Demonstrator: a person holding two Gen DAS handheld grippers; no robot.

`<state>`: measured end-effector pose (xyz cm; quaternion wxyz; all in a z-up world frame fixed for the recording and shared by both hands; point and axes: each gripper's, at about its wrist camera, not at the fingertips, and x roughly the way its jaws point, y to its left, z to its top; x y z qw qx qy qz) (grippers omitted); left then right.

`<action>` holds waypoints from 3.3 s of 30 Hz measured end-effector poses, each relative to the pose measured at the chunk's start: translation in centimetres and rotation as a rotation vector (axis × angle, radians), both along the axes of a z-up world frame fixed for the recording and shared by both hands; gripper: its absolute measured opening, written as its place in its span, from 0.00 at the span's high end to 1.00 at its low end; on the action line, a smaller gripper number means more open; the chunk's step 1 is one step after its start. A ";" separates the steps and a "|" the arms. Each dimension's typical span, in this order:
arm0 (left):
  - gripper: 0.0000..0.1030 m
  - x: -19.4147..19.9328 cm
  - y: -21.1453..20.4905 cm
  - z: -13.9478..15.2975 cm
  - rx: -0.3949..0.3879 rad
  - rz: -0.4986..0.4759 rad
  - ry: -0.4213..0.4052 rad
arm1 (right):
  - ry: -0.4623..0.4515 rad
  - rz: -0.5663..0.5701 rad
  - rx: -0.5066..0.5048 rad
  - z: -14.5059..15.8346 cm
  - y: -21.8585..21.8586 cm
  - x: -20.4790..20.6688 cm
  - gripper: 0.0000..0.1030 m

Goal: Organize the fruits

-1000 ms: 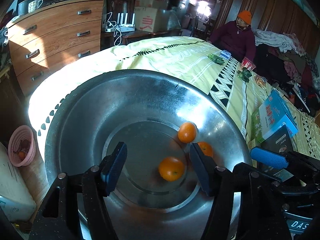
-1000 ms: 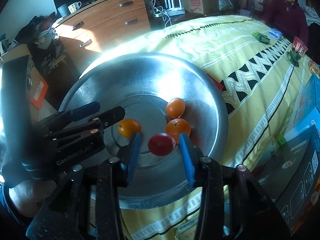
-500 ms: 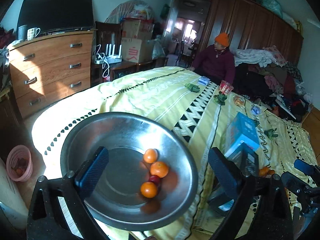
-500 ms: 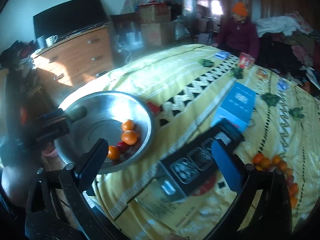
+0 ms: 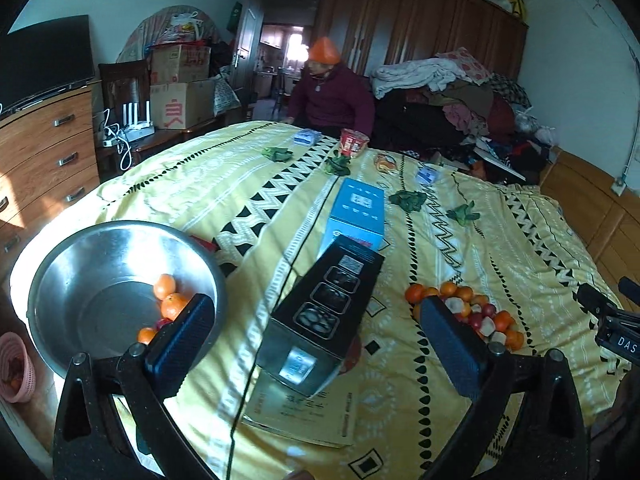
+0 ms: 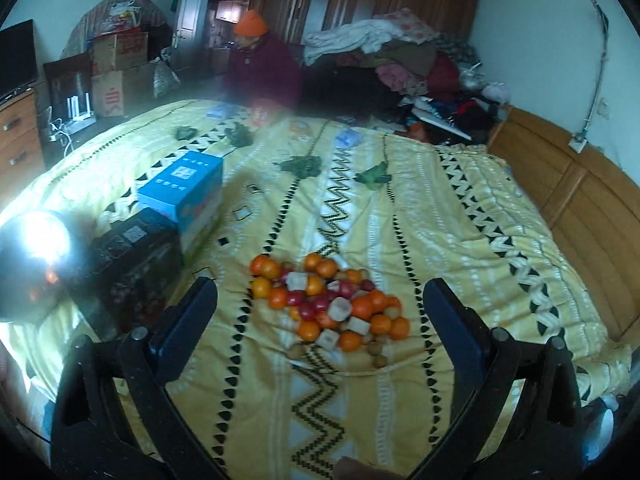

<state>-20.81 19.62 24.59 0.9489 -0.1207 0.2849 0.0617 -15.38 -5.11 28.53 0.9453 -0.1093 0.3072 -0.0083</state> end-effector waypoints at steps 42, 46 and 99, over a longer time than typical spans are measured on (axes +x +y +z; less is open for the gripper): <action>0.00 1.7 -8.8 -0.8 0.054 -0.242 0.029 | -0.095 0.057 0.147 -1.9 -8.3 -1.7 0.00; 0.00 4.1 -12.0 -4.1 -0.005 -0.354 0.110 | 0.135 0.006 0.206 -7.6 -12.4 0.1 0.03; 0.77 13.4 -16.8 -9.7 -0.038 -0.465 0.136 | 0.279 0.189 0.334 -14.2 -13.6 8.5 0.78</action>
